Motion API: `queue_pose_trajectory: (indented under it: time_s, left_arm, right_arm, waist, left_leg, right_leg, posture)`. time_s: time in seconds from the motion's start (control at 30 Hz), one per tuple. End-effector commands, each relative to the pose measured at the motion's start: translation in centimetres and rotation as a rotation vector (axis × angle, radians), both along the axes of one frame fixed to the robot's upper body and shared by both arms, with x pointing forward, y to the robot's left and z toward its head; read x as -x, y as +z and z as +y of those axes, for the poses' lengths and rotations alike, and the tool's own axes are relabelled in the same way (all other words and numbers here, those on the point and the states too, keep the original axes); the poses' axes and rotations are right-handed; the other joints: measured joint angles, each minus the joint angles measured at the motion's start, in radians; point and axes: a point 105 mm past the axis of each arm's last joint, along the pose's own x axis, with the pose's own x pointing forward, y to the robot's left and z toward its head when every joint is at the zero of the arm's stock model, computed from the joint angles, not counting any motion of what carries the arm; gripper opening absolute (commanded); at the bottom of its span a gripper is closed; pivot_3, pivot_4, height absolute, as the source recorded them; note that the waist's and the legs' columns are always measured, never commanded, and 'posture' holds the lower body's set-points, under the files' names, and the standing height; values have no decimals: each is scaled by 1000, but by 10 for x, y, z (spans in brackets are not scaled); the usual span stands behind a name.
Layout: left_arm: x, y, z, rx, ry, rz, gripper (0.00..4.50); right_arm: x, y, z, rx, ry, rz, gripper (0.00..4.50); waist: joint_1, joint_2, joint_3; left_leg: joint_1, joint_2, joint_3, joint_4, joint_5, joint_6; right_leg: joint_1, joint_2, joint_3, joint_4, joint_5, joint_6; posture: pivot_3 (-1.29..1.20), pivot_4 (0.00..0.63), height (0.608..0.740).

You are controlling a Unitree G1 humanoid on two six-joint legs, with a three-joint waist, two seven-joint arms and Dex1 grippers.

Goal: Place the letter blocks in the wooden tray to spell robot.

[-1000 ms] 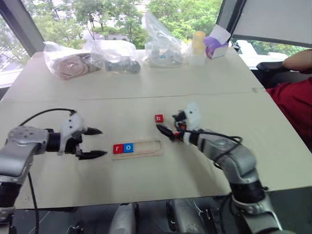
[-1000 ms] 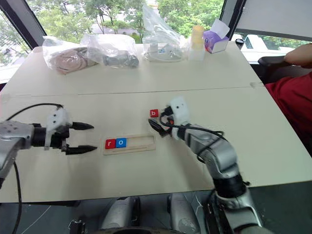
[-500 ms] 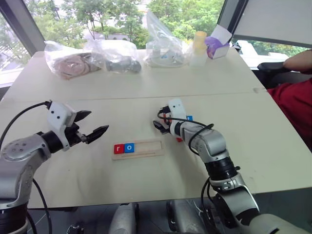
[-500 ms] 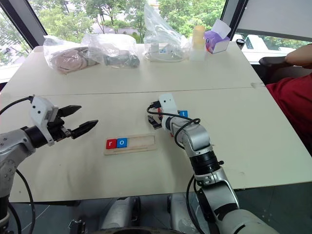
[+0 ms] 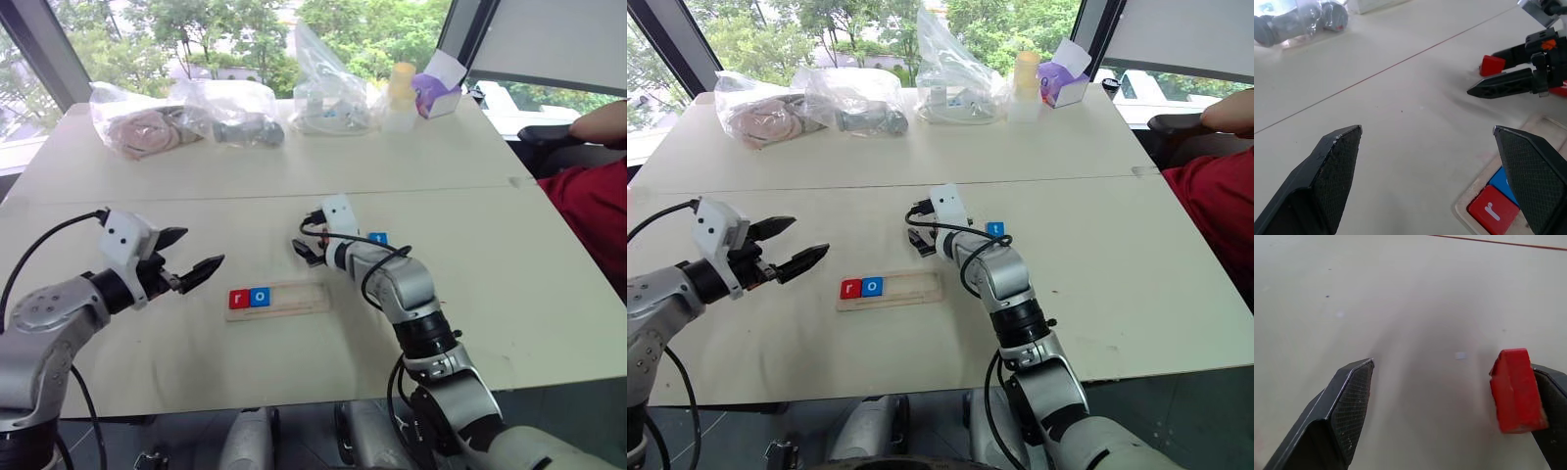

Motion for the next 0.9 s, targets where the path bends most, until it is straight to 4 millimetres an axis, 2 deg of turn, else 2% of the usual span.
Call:
queue_pose_trajectory:
  time_s: [0.03, 0.27, 0.47, 0.6, 0.8, 0.9]
  left_arm:
    - [1, 4, -3, -17, -20, -21, 4488]
    - [-1, 2, -5, -16, -28, -15, 4488]
    - [13, -2, -11, -4, -101, 54, 4488]
    - [28, -2, -9, -30, -134, 113, 4488]
    - [27, 1, -4, -46, -105, 99, 4488]
    - [25, 0, -6, -44, -105, 96, 4500]
  right_arm:
    - [6, 20, 10, -12, 40, -66, 4500]
    - [14, 25, 14, -6, 57, -77, 4500]
    - [12, 14, 4, 37, 49, -73, 4500]
    - [9, 6, -1, 60, 54, -66, 4500]
    - [10, -10, 5, 80, 102, -36, 4500]
    - [10, -16, 8, 87, 117, -31, 3697]
  waist:
    - [0, 0, 0]
    - [0, 0, 0]
    - [0, 0, 0]
    - [-2, 0, 0]
    - [-1, 1, 0]
    - [-2, 0, 0]
  left_leg:
    - [0, 0, 0, 0, 0, 0]
    - [0, 0, 0, 0, 0, 0]
    - [0, 0, 0, 0, 0, 0]
    - [0, 0, 0, -1, 0, 0]
    - [0, 0, 0, -1, 0, 0]
    - [0, 0, 0, -1, 0, 0]
  right_leg:
    - [0, 0, 0, 0, 0, 0]
    - [0, 0, 0, 0, 0, 0]
    - [0, -1, 0, -1, -1, -3]
    - [-1, -1, 0, -1, -2, -3]
    - [-1, 0, 0, -2, -2, -4]
    - [-1, 0, 0, -2, -2, -3]
  posture:
    - [0, 150, 740]
    - [0, 150, 740]
    - [0, 150, 740]
    - [0, 150, 740]
    - [0, 150, 740]
    - [0, 150, 740]
